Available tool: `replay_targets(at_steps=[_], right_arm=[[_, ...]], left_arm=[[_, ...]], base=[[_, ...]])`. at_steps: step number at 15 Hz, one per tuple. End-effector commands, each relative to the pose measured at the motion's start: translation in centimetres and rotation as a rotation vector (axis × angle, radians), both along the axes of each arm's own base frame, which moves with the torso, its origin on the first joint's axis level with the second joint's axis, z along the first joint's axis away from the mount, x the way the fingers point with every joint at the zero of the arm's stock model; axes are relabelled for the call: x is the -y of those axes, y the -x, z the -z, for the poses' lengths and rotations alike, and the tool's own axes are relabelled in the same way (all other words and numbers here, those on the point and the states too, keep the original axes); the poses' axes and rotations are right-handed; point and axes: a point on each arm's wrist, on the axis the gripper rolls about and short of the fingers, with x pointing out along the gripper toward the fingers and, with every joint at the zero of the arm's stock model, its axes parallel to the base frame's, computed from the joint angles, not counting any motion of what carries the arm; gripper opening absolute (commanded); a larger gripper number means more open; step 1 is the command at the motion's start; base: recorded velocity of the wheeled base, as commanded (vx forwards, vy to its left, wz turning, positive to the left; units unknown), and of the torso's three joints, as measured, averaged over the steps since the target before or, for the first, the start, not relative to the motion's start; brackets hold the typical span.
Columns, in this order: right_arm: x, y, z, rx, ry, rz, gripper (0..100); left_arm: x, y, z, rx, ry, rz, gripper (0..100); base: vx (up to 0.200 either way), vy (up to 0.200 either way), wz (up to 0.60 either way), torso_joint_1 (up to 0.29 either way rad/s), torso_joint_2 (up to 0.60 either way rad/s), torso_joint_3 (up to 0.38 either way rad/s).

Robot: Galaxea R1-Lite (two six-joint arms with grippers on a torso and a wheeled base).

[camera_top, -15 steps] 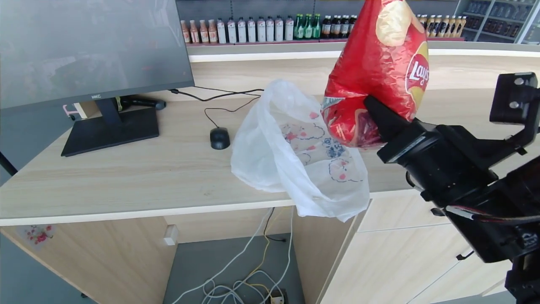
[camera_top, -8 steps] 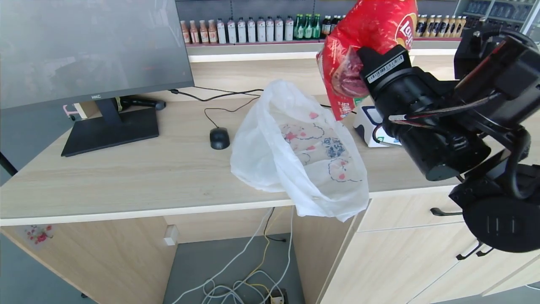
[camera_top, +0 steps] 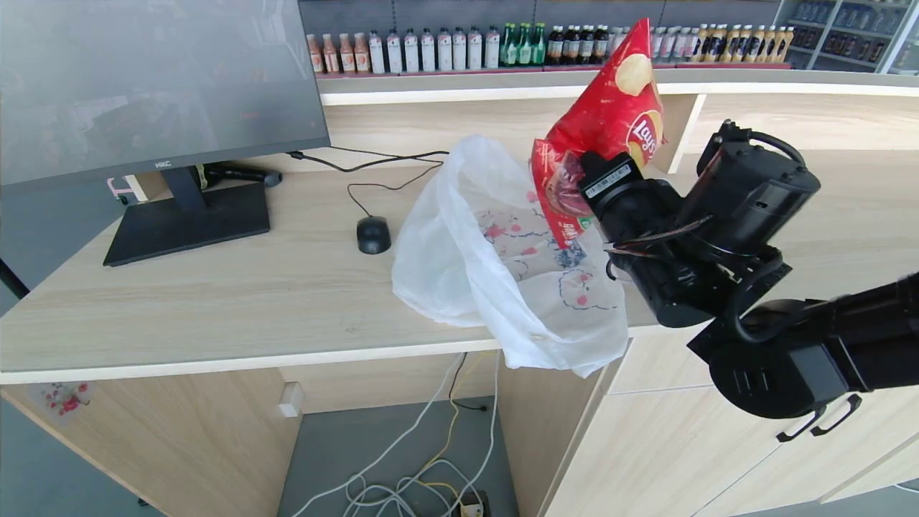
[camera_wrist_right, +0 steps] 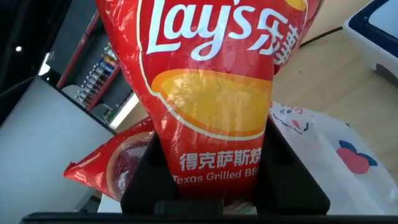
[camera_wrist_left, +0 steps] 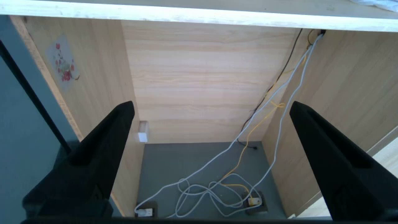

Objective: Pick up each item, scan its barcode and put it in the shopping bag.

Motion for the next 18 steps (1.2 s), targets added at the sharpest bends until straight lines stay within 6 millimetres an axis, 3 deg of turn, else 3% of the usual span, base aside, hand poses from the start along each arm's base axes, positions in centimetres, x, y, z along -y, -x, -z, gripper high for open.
replay_targets(at_steps=[1,3,10,12,18], right_arm=[[-1.2,0.8,1.2,-0.026,0.019,-0.041,0],[-1.9,2.0,2.1,-0.033,0.048,-0.072,0],[-1.5,2.8,3.8,-0.073,0.154,-0.069,0],[-2.7,3.0,3.6,-0.051,0.194,-0.092,0],[-3.9,2.1,4.0,-0.020,0.339,-0.077,0]], left_arm=[[0.0,0.0,0.0,0.000,0.000,-0.001,100],[0.0,0.0,0.0,0.000,0.000,0.001,100],[0.0,0.0,0.0,0.000,0.000,-0.001,100],[0.0,0.0,0.0,0.000,0.000,-0.001,100],[0.0,0.0,0.0,0.000,0.000,0.001,100]], base=[[0.000,0.000,0.00,0.000,0.00,0.000],[0.000,0.000,0.00,0.000,0.00,0.000],[0.000,0.000,0.00,0.000,0.00,0.000],[0.000,0.000,0.00,0.000,0.00,0.000],[0.000,0.000,0.00,0.000,0.00,0.000]])
